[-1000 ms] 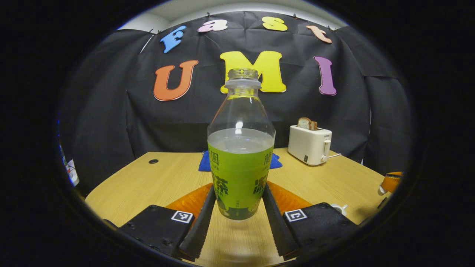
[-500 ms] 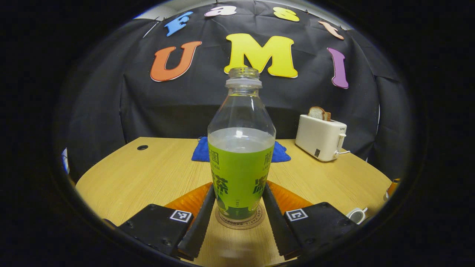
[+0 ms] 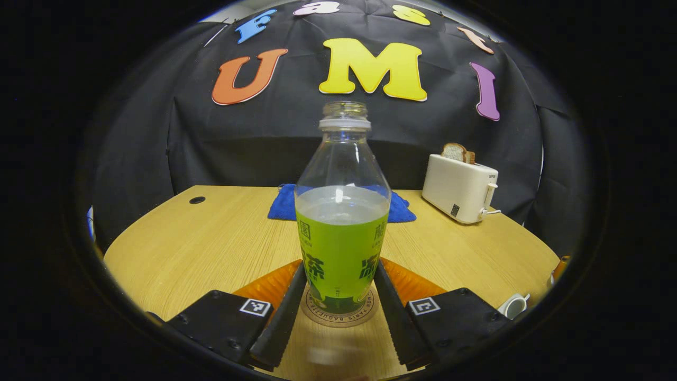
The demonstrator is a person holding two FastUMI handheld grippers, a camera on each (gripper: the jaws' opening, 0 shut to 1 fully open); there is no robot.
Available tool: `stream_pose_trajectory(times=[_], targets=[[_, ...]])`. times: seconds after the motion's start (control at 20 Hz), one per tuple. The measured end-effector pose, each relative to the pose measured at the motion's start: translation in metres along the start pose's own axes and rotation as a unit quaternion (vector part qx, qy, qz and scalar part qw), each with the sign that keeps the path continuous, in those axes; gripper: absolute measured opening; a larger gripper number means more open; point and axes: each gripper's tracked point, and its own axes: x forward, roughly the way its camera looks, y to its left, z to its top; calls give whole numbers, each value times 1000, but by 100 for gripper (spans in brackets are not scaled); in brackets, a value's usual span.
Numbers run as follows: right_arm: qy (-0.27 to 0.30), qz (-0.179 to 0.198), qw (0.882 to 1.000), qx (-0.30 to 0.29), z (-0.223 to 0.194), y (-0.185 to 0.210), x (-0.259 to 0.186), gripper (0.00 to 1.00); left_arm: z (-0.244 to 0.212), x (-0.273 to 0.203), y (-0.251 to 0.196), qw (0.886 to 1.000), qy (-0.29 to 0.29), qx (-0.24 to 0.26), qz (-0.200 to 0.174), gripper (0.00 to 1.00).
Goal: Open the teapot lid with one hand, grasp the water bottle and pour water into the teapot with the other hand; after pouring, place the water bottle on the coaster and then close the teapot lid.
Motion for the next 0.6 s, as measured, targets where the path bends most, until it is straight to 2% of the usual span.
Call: stream_pose_trajectory(times=[0.05, 0.15, 0.2, 0.25, 0.45, 0.6], targets=[[0, 0, 1000, 0, 1, 0, 0, 0, -1, -2, 0, 1000, 1, 2, 3, 79], [-2, 0, 1000, -1, 2, 2, -2, 0, 2, -5, 0, 1000, 0, 1, 2, 87], [-3, 1, 1000, -1, 2, 3, -3, 0, 2, -6, 1, 1000, -2, 2, 5, 98], [-5, 3, 1000, -1, 4, 5, -4, 0, 2, -10, 3, 1000, -4, 3, 8, 100], [-18, 16, 1000, -8, 17, 18, -6, 0, -10, -29, 14, 999, 4, 18, 30, 99], [-36, 32, 999, -16, 34, 34, -4, 0, -16, -54, 25, 999, 5, 6, 37, 99]])
